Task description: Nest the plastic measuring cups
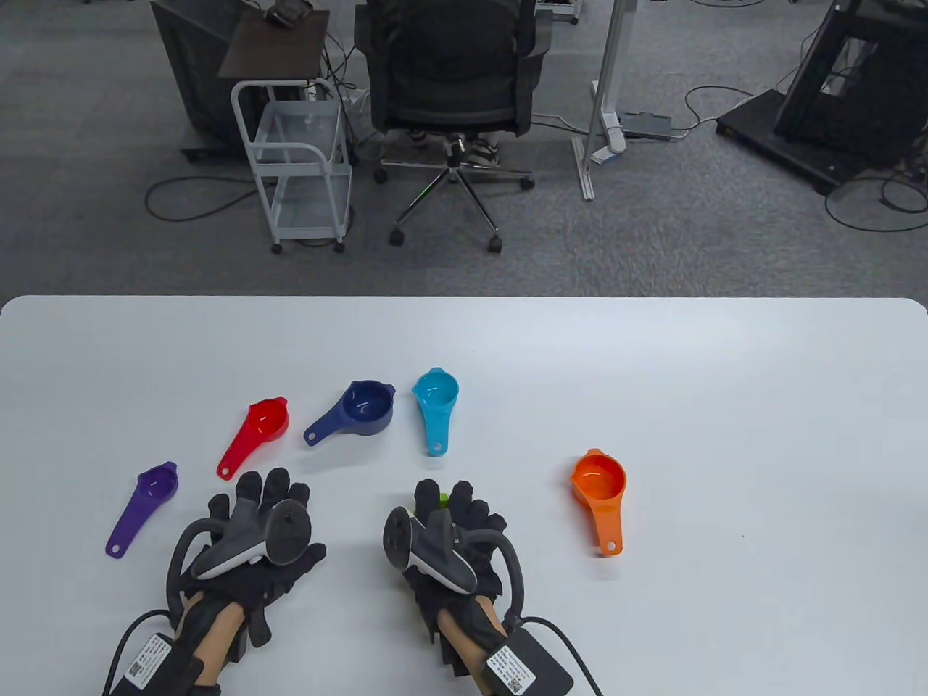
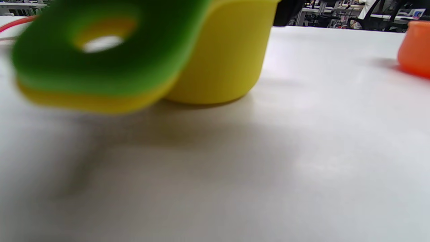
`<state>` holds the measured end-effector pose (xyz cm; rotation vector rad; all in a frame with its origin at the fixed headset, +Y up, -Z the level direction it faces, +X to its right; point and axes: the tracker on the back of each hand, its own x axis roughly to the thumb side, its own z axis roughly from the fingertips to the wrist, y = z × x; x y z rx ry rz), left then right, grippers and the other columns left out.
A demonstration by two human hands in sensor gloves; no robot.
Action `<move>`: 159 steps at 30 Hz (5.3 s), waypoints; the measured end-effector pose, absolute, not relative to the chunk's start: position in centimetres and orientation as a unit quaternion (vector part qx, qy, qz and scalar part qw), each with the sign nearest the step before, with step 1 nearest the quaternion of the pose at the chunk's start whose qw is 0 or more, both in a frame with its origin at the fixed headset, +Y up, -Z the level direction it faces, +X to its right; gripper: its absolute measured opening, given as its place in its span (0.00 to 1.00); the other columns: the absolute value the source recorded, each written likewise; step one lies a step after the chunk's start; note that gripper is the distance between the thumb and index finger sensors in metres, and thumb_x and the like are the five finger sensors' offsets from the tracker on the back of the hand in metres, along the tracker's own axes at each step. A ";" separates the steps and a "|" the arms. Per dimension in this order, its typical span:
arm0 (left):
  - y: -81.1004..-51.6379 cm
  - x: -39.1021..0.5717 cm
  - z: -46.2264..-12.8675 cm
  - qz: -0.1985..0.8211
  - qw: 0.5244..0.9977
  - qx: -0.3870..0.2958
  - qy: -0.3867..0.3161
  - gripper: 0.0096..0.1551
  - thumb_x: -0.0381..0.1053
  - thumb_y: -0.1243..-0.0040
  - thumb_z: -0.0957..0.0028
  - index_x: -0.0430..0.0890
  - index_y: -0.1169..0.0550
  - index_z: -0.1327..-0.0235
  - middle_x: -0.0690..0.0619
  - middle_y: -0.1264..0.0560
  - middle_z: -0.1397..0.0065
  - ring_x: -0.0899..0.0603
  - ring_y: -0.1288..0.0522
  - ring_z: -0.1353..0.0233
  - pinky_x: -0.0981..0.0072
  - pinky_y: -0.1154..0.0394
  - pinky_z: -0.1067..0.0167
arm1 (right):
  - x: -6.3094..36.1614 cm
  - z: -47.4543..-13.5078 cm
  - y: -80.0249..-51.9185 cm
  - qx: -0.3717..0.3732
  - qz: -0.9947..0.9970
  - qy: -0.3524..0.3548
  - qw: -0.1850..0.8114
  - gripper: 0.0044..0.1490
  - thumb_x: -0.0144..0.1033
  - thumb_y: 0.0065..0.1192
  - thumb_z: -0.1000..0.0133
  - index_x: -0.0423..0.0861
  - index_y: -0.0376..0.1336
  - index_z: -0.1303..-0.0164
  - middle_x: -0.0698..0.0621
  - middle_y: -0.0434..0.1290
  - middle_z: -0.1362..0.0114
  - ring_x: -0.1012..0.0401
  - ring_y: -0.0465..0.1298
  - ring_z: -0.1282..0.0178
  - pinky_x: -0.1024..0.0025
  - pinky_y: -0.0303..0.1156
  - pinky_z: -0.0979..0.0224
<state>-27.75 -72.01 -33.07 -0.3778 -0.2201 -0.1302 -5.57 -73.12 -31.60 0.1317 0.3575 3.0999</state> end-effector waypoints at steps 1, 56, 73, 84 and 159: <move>-72.0 -27.7 -33.1 -0.064 0.974 -0.188 -0.109 0.53 0.72 0.60 0.43 0.47 0.58 0.14 0.40 0.66 0.14 0.23 0.67 0.19 0.22 0.64 0.33 | -5.6 -31.6 -73.1 0.042 0.993 0.114 0.008 0.56 0.63 0.41 0.37 0.42 0.32 0.11 0.20 0.40 0.14 0.28 0.53 0.23 0.23 0.49 0.26; -68.3 -18.0 -49.0 -0.048 0.983 -0.134 -0.118 0.57 0.75 0.41 0.45 0.55 0.53 0.13 0.30 0.44 0.21 0.29 0.36 0.28 0.23 0.46 0.30 | 13.6 -29.1 -72.1 0.005 0.991 0.075 0.108 0.65 0.70 0.34 0.44 0.39 0.22 0.16 0.21 0.23 0.16 0.24 0.28 0.23 0.21 0.34 0.26; -67.8 -10.9 -32.2 0.082 0.992 -0.065 -0.065 0.60 0.74 0.52 0.38 0.34 0.56 0.14 0.23 0.54 0.26 0.25 0.44 0.35 0.18 0.55 0.39 | 12.5 -28.7 -71.7 0.018 0.992 0.082 0.094 0.66 0.68 0.35 0.42 0.33 0.21 0.17 0.18 0.22 0.18 0.23 0.26 0.25 0.20 0.32 0.28; -69.8 -9.6 -32.0 0.076 0.993 -0.081 -0.042 0.60 0.73 0.52 0.39 0.33 0.55 0.15 0.24 0.54 0.27 0.24 0.45 0.34 0.17 0.56 0.39 | 12.6 -28.7 -71.8 0.011 0.992 0.089 0.090 0.66 0.68 0.35 0.42 0.32 0.21 0.17 0.18 0.21 0.19 0.22 0.26 0.26 0.20 0.32 0.29; -71.2 -22.4 -31.0 -0.067 0.983 -0.069 -0.158 0.58 0.77 0.63 0.45 0.45 0.61 0.14 0.38 0.67 0.13 0.17 0.69 0.24 0.17 0.66 0.38 | 13.2 -39.0 -75.3 -0.113 0.981 0.156 -0.003 0.50 0.60 0.40 0.37 0.56 0.24 0.17 0.29 0.31 0.11 0.32 0.44 0.17 0.29 0.45 0.20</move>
